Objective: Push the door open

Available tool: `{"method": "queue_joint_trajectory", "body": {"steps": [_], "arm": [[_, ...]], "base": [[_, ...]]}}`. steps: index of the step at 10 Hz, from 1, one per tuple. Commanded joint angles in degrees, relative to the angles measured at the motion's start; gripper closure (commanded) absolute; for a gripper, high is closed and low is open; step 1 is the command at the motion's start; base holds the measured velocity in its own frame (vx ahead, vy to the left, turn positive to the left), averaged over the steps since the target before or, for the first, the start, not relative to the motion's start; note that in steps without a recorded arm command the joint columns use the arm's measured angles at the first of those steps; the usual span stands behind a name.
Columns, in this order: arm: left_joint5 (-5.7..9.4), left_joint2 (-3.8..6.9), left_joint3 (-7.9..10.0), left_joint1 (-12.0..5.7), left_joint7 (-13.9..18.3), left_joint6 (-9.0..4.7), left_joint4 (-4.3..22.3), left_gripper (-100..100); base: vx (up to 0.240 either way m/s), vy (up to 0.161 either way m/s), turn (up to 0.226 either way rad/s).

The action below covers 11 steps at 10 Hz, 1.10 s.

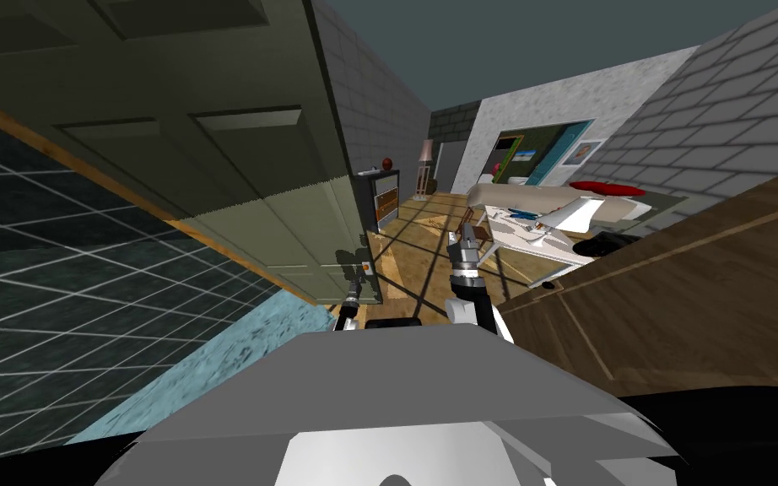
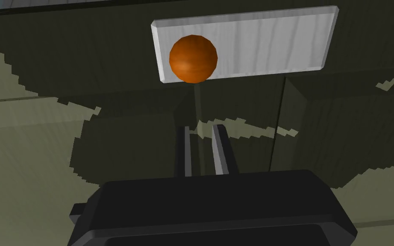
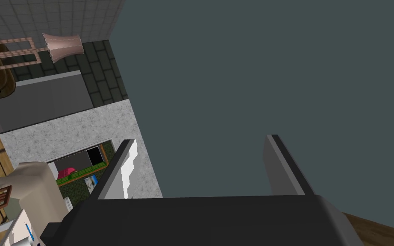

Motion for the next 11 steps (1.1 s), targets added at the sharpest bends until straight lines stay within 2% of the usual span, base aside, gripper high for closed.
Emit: {"method": "queue_joint_trajectory", "body": {"steps": [1,3,4,5,7,11], "arm": [[0.13,-0.37,-0.04,0.29,0.1,0.11,-0.4,-100],[0.32,-1.37,-0.09,0.70,0.2,0.25,-0.9,-100],[0.27,-0.95,-0.09,0.68,0.2,0.25,-0.9,-100],[0.36,-0.57,0.16,0.53,0.1,-0.12,-0.5,-100],[0.41,-0.45,0.34,0.40,0.0,-0.39,-0.2,-100],[0.58,-0.89,0.91,-0.01,-0.2,-1.22,0.7,-100]], "base": [[-0.214,-0.061,0.047],[-0.230,-0.061,0.052],[-0.101,-0.033,0.010],[0.118,0.009,-0.040],[0.204,-0.005,-0.020],[0.211,-0.030,-0.022]]}}
